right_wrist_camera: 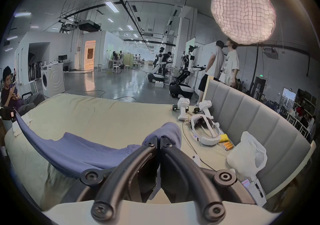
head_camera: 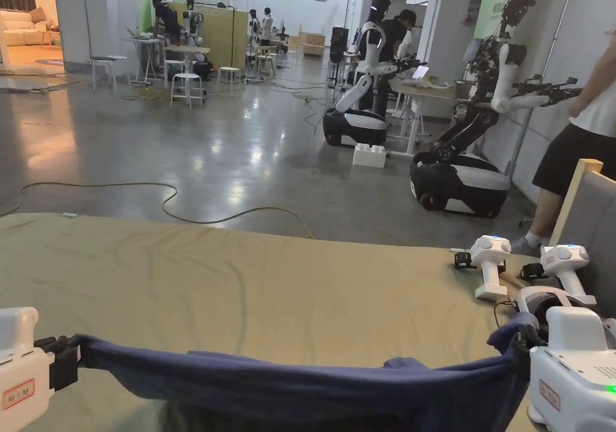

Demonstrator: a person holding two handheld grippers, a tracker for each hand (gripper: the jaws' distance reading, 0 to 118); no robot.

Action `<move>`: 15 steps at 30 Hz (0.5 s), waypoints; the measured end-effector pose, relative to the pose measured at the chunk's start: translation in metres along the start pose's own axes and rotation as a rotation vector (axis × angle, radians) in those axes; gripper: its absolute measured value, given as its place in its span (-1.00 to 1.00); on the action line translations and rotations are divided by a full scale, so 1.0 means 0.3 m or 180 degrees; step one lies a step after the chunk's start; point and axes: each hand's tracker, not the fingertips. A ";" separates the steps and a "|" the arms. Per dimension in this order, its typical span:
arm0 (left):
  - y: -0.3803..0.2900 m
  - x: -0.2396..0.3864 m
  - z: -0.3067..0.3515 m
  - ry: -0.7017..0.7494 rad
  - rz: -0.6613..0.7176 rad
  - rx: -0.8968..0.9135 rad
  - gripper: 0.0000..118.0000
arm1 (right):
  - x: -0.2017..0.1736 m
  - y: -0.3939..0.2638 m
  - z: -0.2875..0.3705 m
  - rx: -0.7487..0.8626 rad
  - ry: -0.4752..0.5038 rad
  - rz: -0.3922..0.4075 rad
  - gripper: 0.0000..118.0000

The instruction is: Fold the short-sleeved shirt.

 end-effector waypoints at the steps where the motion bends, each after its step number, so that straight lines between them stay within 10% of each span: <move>1: -0.008 -0.004 0.029 -0.0025 0.0003 -0.0003 -0.94 | 0.001 -0.009 0.028 0.0006 -0.0002 0.0005 -0.97; 15: -0.322 -0.028 0.082 0.0138 -0.0221 -0.0773 -0.94 | -0.053 -0.352 0.186 -0.0775 0.0031 0.0067 -0.97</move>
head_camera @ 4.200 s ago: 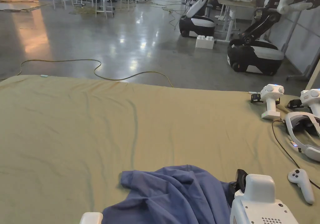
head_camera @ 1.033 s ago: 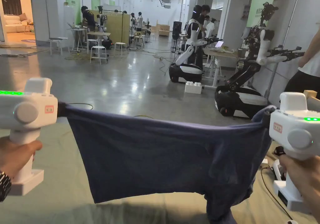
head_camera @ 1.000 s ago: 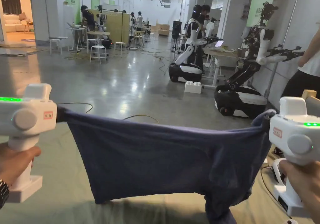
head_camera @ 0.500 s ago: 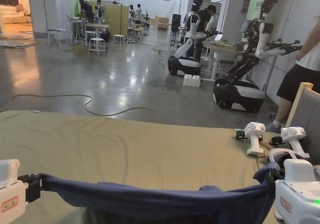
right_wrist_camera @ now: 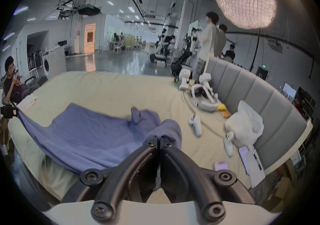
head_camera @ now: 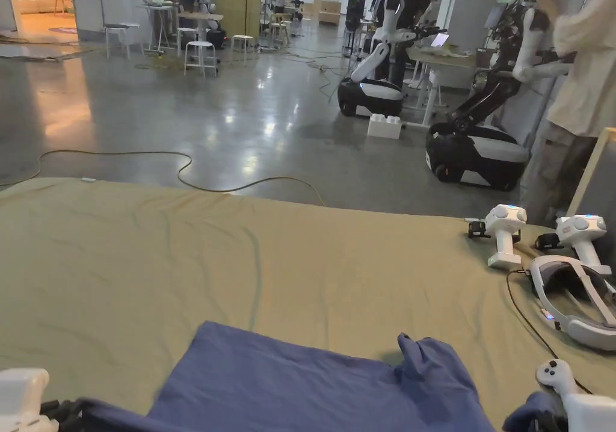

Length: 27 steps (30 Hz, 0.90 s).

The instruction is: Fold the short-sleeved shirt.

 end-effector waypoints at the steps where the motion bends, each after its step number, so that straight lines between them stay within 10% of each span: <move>1: -0.038 -0.019 -0.055 -0.0032 0.0023 -0.0135 -0.94 | -0.006 -0.039 -0.023 -0.0134 -0.0009 0.0017 -0.97; 12: -0.252 0.004 -0.267 0.0042 0.0085 -0.0813 -0.94 | -0.046 -0.313 -0.171 -0.0806 0.0038 -0.0001 -0.96; 15: -0.251 0.012 -0.259 0.0141 0.0094 -0.0719 -0.53 | -0.055 -0.302 -0.164 -0.0713 -0.0007 -0.0031 -0.62; 17: -0.226 0.032 -0.233 0.0136 0.0119 -0.0582 -0.09 | -0.066 -0.270 -0.157 -0.0603 0.0029 -0.0049 0.12; 27: -0.004 0.174 -0.077 0.0133 -0.0023 0.0799 -0.08 | -0.204 -0.017 -0.068 0.0703 0.0123 -0.0045 0.12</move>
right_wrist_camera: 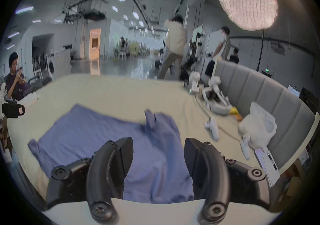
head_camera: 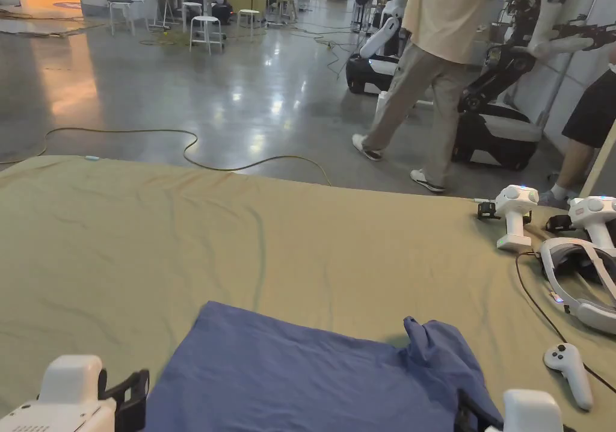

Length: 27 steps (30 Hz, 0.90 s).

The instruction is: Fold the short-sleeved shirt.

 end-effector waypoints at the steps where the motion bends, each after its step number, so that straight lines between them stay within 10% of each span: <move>1: 0.024 0.023 0.009 0.0024 -0.0059 0.0157 -0.08 | -0.020 0.025 0.005 0.0149 -0.0023 -0.0056 0.12; 7: 0.102 0.135 0.056 0.0080 -0.0212 0.0835 -0.16 | -0.127 0.123 0.021 0.0804 -0.0002 -0.0171 -0.02; 9: 0.116 0.165 0.064 0.0083 -0.0227 0.0872 -0.60 | -0.154 0.141 0.028 0.0931 0.0001 -0.0188 -0.63; 12: 0.129 0.198 0.060 0.0285 -0.0257 0.0878 -0.92 | -0.187 0.157 0.021 0.1016 -0.0085 -0.0204 -1.00; 19: 0.135 0.183 0.028 0.0240 -0.0231 0.1039 -0.99 | -0.213 0.134 -0.014 0.1091 0.0090 -0.0069 -1.00; 27: 0.126 0.089 -0.348 0.0042 -0.0251 -0.0013 -0.99 | -0.179 0.025 -0.116 0.0577 0.0193 -0.0079 -1.00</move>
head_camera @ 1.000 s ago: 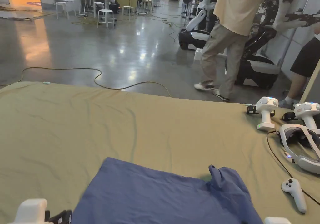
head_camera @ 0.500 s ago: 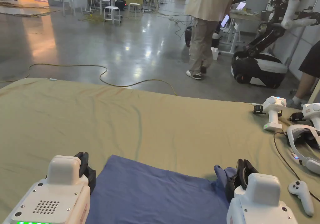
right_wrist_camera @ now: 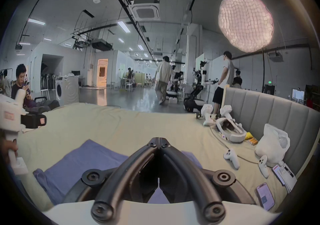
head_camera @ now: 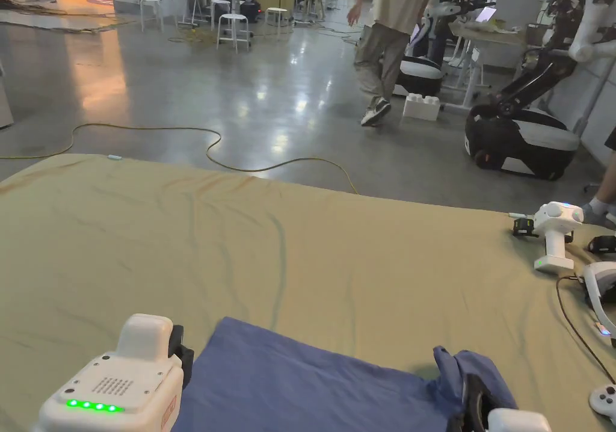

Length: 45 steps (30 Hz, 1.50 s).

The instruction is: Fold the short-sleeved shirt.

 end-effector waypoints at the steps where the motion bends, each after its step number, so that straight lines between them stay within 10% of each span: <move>1: 0.015 -0.013 -0.068 -0.0013 0.0021 -0.0138 -0.99 | 0.008 -0.015 -0.011 -0.0080 -0.0009 0.0003 -1.00; 7: 0.138 -0.054 -0.507 -0.0255 0.0217 -0.0977 -0.99 | 0.078 -0.088 -0.080 -0.0441 -0.0116 -0.0019 -1.00; 13: 0.169 -0.040 -0.809 -0.0399 0.0330 -0.1559 0.07 | 0.143 -0.134 -0.125 -0.0698 -0.0264 0.0005 -1.00; 22: 0.071 0.091 -0.953 -0.0229 -0.0221 -0.1951 0.05 | 0.220 -0.190 -0.163 -0.0972 -0.0429 -0.0007 -1.00; 27: 0.035 0.172 -0.893 -0.0281 -0.0771 -0.1723 -0.85 | 0.265 -0.195 -0.205 -0.1090 -0.0509 -0.0110 -1.00; 32: 0.054 0.167 -0.824 -0.0363 -0.0773 -0.1704 -0.89 | 0.380 -0.164 -0.341 -0.1420 -0.0564 -0.0145 -0.95; 36: 0.093 0.127 -0.686 -0.0315 -0.0689 -0.1369 -0.89 | 0.516 -0.147 -0.519 -0.1845 -0.0458 -0.0445 -0.23; 45: 0.108 0.060 -0.457 -0.0385 -0.0525 -0.1107 -0.89 | 0.639 -0.228 -0.856 -0.2656 -0.0105 -0.0448 -0.22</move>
